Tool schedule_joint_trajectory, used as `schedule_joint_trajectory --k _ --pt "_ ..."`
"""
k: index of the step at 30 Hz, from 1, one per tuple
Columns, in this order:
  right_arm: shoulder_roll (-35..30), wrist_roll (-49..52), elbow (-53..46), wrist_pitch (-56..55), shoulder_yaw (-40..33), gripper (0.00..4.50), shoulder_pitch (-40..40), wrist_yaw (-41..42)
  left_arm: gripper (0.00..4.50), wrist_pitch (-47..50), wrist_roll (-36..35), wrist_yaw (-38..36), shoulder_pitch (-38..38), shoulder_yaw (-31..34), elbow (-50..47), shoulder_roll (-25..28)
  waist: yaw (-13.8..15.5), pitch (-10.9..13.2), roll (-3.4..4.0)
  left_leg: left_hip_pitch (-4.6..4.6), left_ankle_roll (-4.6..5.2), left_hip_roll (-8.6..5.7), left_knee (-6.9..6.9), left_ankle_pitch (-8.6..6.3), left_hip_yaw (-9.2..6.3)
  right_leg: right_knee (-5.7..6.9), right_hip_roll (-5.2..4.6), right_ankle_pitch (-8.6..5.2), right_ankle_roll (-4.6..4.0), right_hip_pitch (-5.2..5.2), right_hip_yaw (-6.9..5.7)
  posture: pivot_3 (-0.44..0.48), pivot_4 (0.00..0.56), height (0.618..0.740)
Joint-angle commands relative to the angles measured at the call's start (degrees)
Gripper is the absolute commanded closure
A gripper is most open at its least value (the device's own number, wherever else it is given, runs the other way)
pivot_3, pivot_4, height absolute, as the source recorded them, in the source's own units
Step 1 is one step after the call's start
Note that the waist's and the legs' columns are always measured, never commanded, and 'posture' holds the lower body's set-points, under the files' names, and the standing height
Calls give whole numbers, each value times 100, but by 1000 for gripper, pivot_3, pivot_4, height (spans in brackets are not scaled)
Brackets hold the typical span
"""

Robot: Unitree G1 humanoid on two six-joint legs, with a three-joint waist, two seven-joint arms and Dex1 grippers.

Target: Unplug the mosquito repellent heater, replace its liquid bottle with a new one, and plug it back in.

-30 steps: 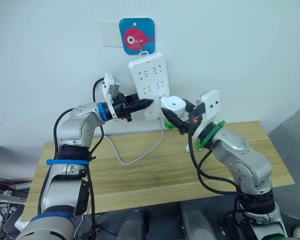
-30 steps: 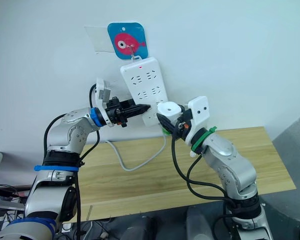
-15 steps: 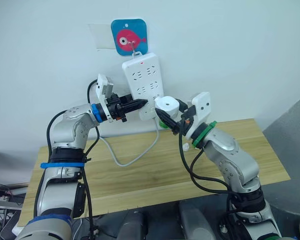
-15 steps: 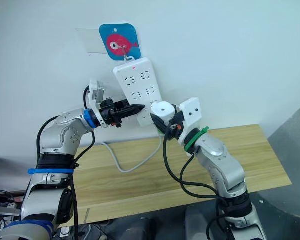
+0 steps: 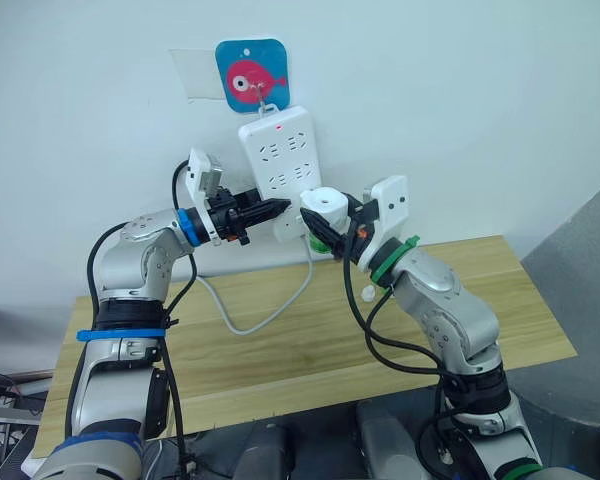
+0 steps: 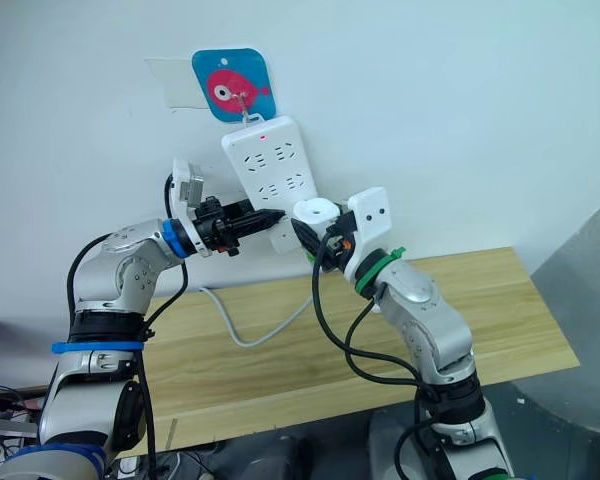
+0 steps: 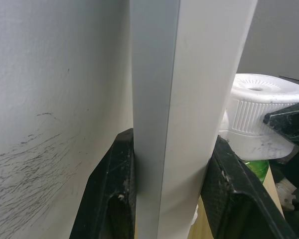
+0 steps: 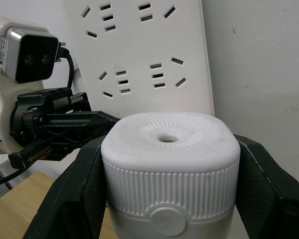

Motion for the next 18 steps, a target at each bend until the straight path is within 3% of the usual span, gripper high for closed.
schedule_joint_trajectory --k 1,9,18 --pt "51 -124 73 -158 42 1531 -237 -10 3193 189 -319 -226 -25 -142 -365 -175 0 0 0 0 0 0 0 0 0 0 0 0 0 0 0 -183 170 740" --pt "34 -863 526 -754 541 1531 -308 2 3193 474 -509 -213 -80 -36 -469 -233 -25 -12 -1 0 -4 -1 0 2 1 3 1 0 0 0 1 -180 162 740" --pt "61 -1132 778 -1013 616 1531 -282 52 3193 589 -495 -218 -98 25 -524 -276 -31 -22 -9 0 -23 -2 0 14 6 60 0 0 0 -34 10 -179 161 740"
